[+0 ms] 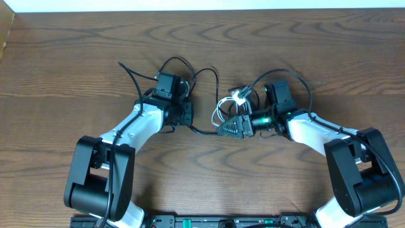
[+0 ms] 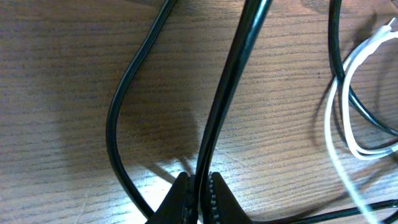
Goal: Untangle cables
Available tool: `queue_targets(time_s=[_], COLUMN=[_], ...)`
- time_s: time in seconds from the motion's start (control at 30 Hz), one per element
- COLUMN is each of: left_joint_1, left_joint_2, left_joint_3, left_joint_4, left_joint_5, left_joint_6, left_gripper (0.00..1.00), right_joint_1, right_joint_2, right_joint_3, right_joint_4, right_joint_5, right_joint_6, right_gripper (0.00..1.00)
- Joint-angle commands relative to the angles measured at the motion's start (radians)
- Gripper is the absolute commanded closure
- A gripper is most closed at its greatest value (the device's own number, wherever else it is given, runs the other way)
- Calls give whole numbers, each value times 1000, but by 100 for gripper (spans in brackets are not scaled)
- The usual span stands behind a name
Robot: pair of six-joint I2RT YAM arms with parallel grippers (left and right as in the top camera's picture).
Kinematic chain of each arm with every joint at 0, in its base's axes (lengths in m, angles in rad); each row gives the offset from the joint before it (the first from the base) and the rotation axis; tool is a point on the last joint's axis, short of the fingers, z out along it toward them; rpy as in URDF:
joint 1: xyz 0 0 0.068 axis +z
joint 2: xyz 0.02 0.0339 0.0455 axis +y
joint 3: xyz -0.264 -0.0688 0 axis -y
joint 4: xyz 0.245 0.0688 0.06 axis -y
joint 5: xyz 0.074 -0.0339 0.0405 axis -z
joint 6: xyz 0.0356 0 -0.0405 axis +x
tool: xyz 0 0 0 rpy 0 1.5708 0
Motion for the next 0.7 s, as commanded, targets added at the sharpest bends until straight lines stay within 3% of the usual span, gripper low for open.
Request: queue_targets(time_s=[0.0, 0.2, 0.37, 0.63, 0.67], left_joint_1=[3, 3, 3, 3, 3], left_joint_2=[-2, -2, -2, -2, -2], left_joint_3=[10, 10, 10, 10, 10], left_joint_4=[-4, -8, -13, -53, -61], left_joint_5=[-10, -10, -9, 13, 37], left_joint_6=[39, 55, 63, 129, 158], left_gripper=[92, 92, 92, 93, 93], right_joint_1=[-41, -130, -181, -170, -166], right_joint_2=[-2, -2, -1, 0, 0], right_joint_3=[12, 23, 137, 264, 257], right_joint_4=[138, 330, 347, 332, 310], right_joint_5=[-164, -66, -124, -231, -220], right_joint_6=[127, 285, 398, 393, 361], right_gripper=[34, 29, 32, 32, 25])
